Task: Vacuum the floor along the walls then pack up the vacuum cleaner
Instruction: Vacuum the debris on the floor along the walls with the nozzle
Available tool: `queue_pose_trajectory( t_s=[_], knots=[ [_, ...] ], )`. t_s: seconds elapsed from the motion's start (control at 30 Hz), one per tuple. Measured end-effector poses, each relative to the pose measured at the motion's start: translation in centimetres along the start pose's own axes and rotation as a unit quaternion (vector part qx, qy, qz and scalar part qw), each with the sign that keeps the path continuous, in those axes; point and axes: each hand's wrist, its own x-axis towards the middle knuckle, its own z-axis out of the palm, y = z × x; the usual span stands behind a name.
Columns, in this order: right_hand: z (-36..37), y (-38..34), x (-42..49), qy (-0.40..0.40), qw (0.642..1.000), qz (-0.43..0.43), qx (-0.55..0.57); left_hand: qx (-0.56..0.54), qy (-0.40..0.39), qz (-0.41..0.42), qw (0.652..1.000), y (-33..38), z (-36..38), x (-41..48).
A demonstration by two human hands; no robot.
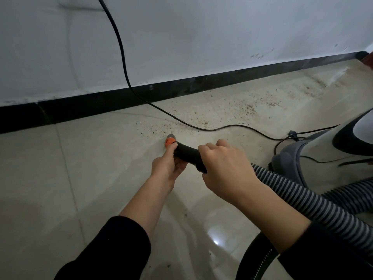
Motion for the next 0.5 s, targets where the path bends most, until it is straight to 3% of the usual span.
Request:
queue_pose_trajectory(
  t_s=[0.5],
  knots=[
    [0.2, -2.5, 0.0, 0.009, 0.999, -0.031, 0.018, 0.003, 0.060, 0.024, 0.998, 1.2, -3.0, -1.1]
  ],
)
